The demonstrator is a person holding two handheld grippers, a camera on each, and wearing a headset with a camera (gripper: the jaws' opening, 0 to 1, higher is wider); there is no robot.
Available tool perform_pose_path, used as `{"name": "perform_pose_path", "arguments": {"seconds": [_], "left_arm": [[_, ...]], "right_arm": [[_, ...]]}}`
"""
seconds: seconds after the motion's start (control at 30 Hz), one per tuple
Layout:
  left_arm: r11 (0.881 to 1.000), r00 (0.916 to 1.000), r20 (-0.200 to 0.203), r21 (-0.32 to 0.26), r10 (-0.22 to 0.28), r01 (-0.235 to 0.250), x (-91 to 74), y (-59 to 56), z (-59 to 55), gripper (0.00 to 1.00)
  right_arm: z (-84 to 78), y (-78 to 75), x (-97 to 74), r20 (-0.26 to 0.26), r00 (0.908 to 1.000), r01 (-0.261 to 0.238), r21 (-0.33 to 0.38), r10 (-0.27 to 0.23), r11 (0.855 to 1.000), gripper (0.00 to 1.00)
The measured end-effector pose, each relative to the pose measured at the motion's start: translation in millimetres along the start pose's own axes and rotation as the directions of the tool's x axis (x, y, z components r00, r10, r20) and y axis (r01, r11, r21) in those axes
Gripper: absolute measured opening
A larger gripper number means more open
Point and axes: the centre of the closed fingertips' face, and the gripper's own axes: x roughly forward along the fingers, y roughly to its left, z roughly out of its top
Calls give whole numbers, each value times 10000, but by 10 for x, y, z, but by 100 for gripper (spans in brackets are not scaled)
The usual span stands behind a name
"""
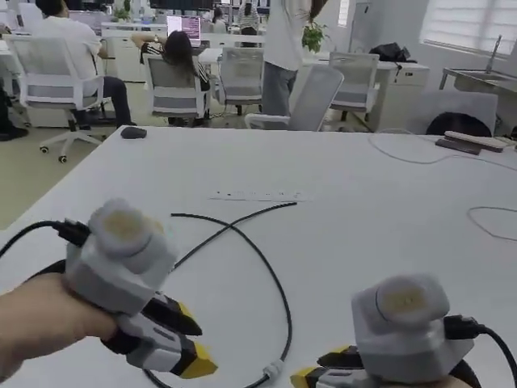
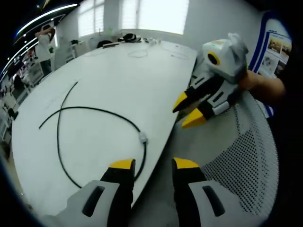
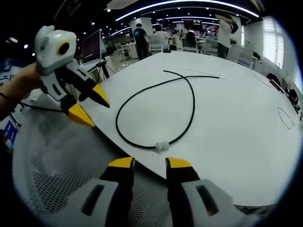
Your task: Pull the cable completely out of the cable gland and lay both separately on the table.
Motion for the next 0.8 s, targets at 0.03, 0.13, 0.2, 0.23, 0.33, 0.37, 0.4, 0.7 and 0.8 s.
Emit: {"name": "perform_pose_path", "arguments": {"seconds": [0.03, 0.13, 0.2, 0.23, 0.33, 0.37, 0.4, 0.7, 0.8], "left_arm": [[10000, 10000, -23, -5, -27, 27, 44, 16, 11, 32], [9999, 9973, -721, -110, -99, 92, 401, 105, 0, 32], [9999, 9954, -954, 50, -104, 109, 572, 144, -12, 31], [9996, 9953, -955, 182, -189, 207, 637, 149, -7, 28], [9970, 9885, -1367, -502, -649, 586, 829, 138, -64, 26], [9966, 9872, -1414, -462, -736, 677, 929, 149, -68, 28], [9965, 9860, -1502, -525, -718, 646, 987, 162, -81, 28], [9990, 9743, -2208, 0, -445, 456, 1333, 202, -154, 30], [9993, 9755, -2168, 9, -370, 381, 1379, 218, -130, 27]], "right_arm": [[1, 5, 1, 8, 10000, -30, -13, 30, 10000, 27], [12, 18, 5, 74, 9999, -128, -13, 128, 9999, 27], [23, 51, 9, 144, 9993, -336, 35, 336, 9994, 27], [19, 55, 9, 124, 9992, -368, 65, 367, 9993, 26], [23, 53, 6, 167, 9992, -368, 62, 367, 9993, 26], [20, 55, 7, 152, 9992, -384, 76, 383, 9992, 26], [18, 55, 8, 134, 9991, -397, 72, 396, 9992, 26], [18, 43, 7, 142, 9992, -373, 50, 372, 9993, 26], [9, 36, 2, 96, 9994, -338, 74, 337, 9994, 26]]}}
